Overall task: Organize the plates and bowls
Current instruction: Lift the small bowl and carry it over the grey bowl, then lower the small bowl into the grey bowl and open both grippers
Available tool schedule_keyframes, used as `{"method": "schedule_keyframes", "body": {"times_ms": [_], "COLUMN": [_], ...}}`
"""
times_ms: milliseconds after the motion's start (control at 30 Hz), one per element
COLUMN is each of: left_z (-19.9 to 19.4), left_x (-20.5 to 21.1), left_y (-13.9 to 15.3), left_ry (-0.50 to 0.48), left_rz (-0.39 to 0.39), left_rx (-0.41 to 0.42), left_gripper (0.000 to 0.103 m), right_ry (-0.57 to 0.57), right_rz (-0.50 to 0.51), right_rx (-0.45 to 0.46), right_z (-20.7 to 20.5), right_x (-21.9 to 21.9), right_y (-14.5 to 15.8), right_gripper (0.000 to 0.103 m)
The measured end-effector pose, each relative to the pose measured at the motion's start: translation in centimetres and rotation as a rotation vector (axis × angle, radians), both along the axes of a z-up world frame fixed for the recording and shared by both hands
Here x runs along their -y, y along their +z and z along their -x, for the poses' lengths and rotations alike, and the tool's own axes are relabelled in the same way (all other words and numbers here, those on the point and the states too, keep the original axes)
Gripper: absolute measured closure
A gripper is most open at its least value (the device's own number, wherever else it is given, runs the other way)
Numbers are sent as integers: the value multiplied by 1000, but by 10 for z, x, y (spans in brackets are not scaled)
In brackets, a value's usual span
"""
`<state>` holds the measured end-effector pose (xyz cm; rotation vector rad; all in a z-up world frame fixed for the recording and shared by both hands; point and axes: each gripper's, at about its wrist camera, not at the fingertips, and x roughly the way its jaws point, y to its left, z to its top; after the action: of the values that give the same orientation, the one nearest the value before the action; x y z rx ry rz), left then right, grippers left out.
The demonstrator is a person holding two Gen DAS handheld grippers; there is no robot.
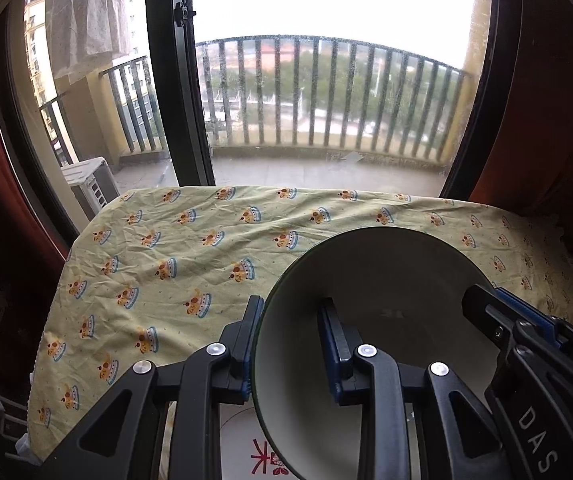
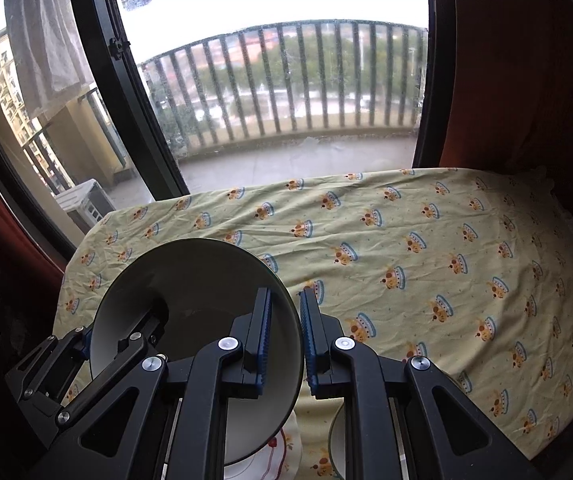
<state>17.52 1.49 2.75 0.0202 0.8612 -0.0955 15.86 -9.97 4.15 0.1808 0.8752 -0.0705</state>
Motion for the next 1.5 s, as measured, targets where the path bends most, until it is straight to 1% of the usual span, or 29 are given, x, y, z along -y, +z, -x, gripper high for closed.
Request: {"method": "schedule_keyframes", "body": {"times_ms": [333, 567, 767, 1167, 1500], "left_z": [29, 44, 55, 59, 53], "left_x": [50, 83, 107, 127, 124], "left_y": [-10, -25, -35, -60, -70], "left_ry": [-39, -80, -115, -141, -124], "left_rz": [22, 43, 31, 6, -26], "left_rx": [-26, -77, -106, -177, -193], "left_gripper": [77, 77, 77, 77, 77], "right_ry": [-34, -77, -106, -135, -126], "right_rz": [20, 29, 34, 16, -25], "right_rx": [-14, -47, -76, -135, -171], "right_z": [34, 56, 71, 80, 74], "right_x": [51, 85, 109, 130, 129], "right_y": [-7, -17, -29, -55, -72], "right_gripper": [85, 85, 85, 85, 85]}}
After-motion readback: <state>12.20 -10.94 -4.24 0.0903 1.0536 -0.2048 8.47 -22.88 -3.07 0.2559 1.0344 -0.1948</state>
